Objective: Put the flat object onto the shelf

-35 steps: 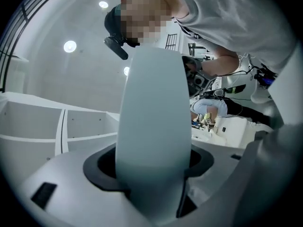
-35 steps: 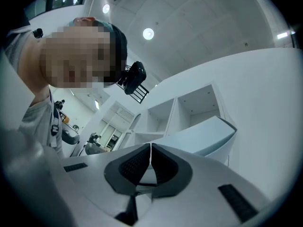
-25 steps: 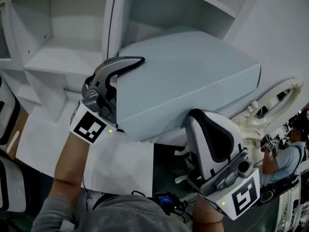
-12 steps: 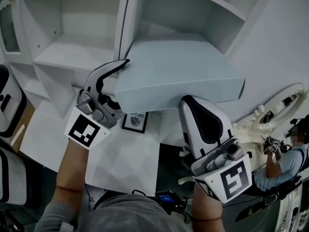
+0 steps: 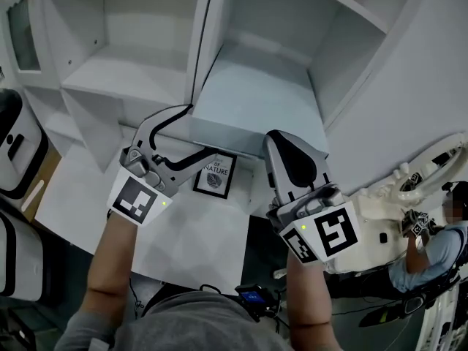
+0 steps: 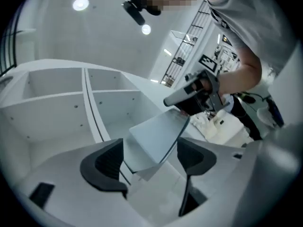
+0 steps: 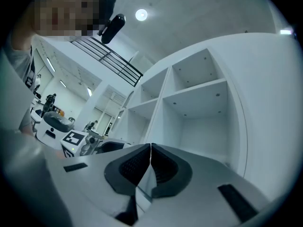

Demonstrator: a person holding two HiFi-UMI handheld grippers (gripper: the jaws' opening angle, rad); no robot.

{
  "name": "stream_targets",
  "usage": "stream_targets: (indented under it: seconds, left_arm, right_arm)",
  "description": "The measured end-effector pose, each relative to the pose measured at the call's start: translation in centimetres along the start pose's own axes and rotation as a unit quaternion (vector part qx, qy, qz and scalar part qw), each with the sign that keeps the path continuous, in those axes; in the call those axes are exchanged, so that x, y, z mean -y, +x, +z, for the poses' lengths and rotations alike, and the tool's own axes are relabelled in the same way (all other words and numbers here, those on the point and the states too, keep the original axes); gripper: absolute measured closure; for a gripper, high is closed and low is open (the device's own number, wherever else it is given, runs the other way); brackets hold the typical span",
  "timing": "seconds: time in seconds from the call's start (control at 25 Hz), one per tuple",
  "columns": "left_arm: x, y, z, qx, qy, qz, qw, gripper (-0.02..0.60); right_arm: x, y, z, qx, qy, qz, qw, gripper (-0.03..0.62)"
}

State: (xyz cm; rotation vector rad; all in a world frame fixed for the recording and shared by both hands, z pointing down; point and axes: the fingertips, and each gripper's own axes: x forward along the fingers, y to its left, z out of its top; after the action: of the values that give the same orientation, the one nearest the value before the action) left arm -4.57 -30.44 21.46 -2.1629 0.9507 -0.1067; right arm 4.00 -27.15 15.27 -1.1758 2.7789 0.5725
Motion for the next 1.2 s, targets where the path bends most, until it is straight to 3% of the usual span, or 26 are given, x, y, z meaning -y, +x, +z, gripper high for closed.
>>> stream_targets:
  seconds: [0.08,0.24,0.32,0.48,0.68,0.88,1.0,1.2]
  left_arm:
    - [-0.3,-0.3,-0.4,-0.003,-0.026,0.009,0.9996,0.224]
    - [-0.5,-1.2,-0.5,-0.011,-0.034,0.016,0.9993,0.237]
    - [-0.3,-1.8,-0.4,-0.01,-0.056,0.017,0.9982,0.297]
    - [0.0,-2.9,0.0,0.009,-0.152,0.041,0.9875,0.419]
    - [1.0,-3.9,-0.4,-0.01,-0.196,0.053,0.9791,0.527]
    - [1.7,-4.4,-0.8,-0.045,-0.228,0.054,0.9712,0.57]
    - [2.4,-4.7,-0.8,-0.056,-0.239,0.035,0.9687,0.574]
    - [3.0,-5.4,-1.1,-0.078,-0.251,0.047,0.9637,0.574]
  right_arm:
    - [0.0,0.4,-1.1,-0.009,0.008,0.0,1.0,0.566]
    - [-0.2,1.1,-1.6,-0.011,0.011,0.003,1.0,0.566]
    - [-0.3,1.3,-1.5,-0.013,0.005,0.003,1.0,0.566]
    - [-0.4,1.3,-1.4,-0.011,0.012,0.009,1.0,0.566]
    - [-0.6,0.0,-0.9,-0.002,0.022,0.011,1.0,0.566]
    - [-0.5,-1.7,-1.6,-0.007,0.033,0.007,0.999,0.566]
    - [-0.4,-2.7,-2.3,-0.009,0.037,0.002,0.999,0.566]
    - [-0.4,-4.5,-3.7,-0.018,0.046,-0.002,0.999,0.566]
